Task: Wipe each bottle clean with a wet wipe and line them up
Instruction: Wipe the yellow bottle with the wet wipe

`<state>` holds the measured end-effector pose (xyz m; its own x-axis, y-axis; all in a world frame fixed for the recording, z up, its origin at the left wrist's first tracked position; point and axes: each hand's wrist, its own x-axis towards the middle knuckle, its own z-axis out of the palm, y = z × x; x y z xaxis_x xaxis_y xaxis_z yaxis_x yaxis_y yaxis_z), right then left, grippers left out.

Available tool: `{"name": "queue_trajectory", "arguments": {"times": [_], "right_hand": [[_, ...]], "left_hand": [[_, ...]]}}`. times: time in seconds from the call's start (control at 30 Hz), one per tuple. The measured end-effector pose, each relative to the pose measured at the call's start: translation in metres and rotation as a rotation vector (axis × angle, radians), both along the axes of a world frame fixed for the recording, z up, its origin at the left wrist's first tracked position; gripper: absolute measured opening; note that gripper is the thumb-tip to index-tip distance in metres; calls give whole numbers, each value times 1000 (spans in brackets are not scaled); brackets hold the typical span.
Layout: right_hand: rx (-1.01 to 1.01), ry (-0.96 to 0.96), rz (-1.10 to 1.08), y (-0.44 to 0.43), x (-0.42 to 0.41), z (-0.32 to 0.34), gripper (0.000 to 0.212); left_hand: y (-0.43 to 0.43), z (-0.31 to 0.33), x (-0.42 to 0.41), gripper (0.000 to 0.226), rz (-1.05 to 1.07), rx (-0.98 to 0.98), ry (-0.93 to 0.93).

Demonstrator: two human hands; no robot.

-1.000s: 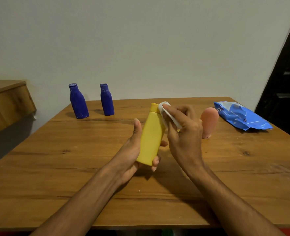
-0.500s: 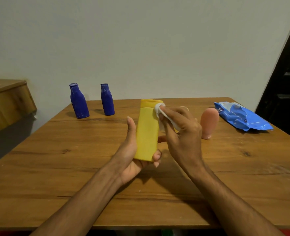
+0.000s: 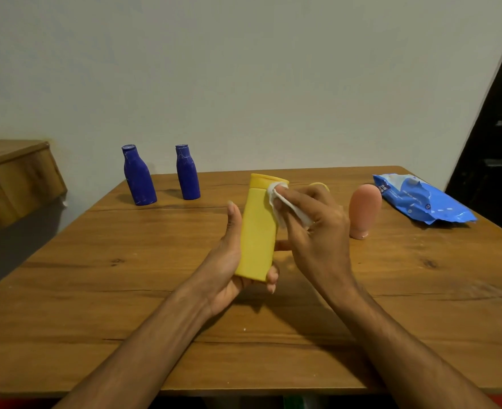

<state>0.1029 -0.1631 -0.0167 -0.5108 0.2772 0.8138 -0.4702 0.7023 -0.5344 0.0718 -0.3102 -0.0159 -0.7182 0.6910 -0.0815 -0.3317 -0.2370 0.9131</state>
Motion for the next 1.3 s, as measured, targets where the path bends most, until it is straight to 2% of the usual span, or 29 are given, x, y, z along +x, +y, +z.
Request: {"name": "queue_trajectory", "arguments": {"times": [0.23, 0.33, 0.47, 0.8, 0.93, 1.1, 1.3], "right_hand": [[192, -169, 102, -9, 5, -2, 29], [174, -134, 55, -6, 4, -1, 34], [104, -47, 1, -2, 2, 0, 30], [147, -133, 183, -11, 8, 4, 22], [194, -284, 237, -12, 9, 6, 22], [178, -323, 231, -12, 12, 7, 21], [10, -120, 78, -13, 11, 5, 22]], "left_hand": [[2, 0, -6, 69, 152, 52, -40], [3, -2, -7, 73, 116, 29, -8], [4, -4, -5, 70, 50, 6, 38], [7, -5, -10, 84, 376, 114, -42], [4, -3, -13, 86, 422, 123, -90], [2, -4, -12, 91, 398, 40, 11], [3, -7, -5, 69, 201, -46, 98]]}}
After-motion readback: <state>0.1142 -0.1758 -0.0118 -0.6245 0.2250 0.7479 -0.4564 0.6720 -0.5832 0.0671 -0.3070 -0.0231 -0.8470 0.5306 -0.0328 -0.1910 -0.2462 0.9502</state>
